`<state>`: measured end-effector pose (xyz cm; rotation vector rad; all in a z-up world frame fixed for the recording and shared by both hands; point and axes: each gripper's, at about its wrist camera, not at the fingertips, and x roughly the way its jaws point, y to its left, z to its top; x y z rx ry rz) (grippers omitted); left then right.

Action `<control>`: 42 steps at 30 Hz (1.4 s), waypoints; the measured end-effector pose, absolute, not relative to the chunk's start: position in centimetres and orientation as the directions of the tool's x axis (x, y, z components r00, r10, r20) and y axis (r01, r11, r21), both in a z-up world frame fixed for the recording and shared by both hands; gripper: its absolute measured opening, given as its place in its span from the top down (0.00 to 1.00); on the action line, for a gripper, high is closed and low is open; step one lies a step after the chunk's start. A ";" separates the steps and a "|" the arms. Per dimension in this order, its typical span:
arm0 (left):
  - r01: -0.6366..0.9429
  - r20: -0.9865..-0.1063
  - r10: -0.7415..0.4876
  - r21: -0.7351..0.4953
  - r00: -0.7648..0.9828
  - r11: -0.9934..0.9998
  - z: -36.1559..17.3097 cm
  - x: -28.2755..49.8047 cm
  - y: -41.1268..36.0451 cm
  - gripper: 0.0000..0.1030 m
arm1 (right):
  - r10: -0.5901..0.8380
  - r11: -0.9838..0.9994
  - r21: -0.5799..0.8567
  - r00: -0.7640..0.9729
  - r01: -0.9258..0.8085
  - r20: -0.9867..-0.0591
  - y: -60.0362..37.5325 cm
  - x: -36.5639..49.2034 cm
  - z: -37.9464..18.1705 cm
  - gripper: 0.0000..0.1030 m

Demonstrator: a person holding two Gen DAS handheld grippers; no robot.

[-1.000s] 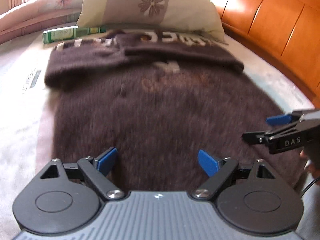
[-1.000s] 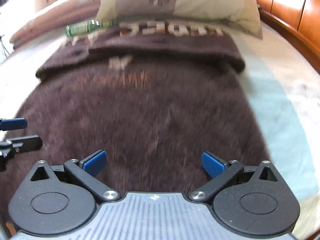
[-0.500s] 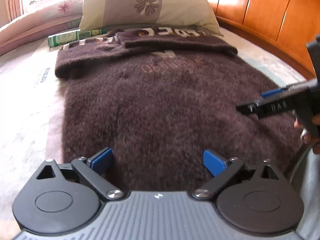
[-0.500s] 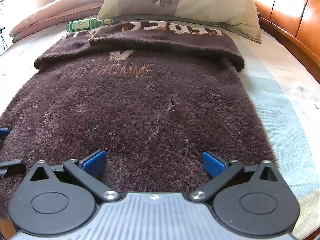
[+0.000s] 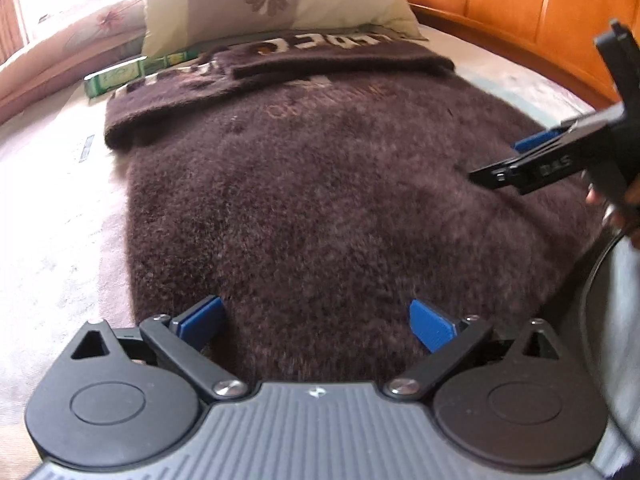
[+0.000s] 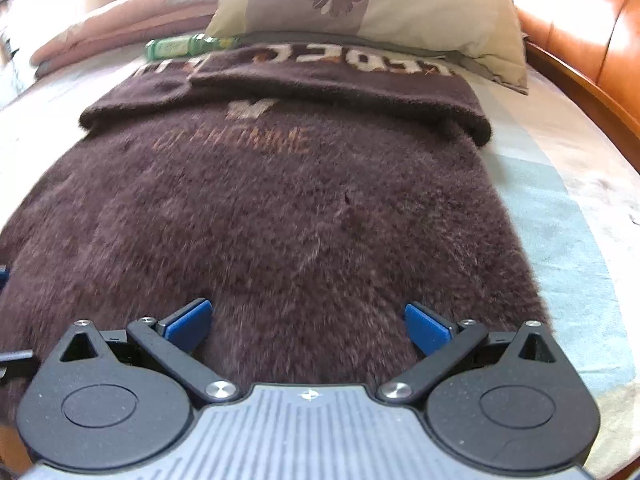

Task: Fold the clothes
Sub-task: 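Bring the right tool toward the sweater hem while the left tool approaches it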

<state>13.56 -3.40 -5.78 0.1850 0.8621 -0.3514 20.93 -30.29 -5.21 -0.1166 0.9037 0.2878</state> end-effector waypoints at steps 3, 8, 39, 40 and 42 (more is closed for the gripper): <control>0.398 -0.766 -0.234 0.031 0.599 0.917 -5.9 12.8 -3.0 0.04 | 0.217 0.934 0.008 0.549 -0.357 -0.807 -31.2 19.4 -4.8 0.00; 0.445 -0.762 -0.252 0.053 0.596 0.894 -5.4 12.1 -3.2 0.04 | 0.255 0.870 -0.064 0.557 -0.489 -0.790 -32.0 15.7 -4.0 0.00; 0.667 -0.721 -0.354 0.200 0.596 0.717 -5.3 9.7 -9.7 0.04 | 0.209 0.701 -0.318 0.610 -0.639 -0.764 -25.8 13.0 -2.8 0.00; 0.664 -0.714 -0.355 0.202 0.603 0.720 -5.2 9.8 -9.8 0.04 | 0.212 0.706 -0.316 0.614 -0.634 -0.760 -25.9 13.1 -2.6 0.00; 0.649 -0.708 -0.345 0.209 0.616 0.731 -5.1 10.4 -9.8 0.04 | 0.217 0.714 -0.311 0.620 -0.628 -0.754 -26.0 13.2 -2.3 0.00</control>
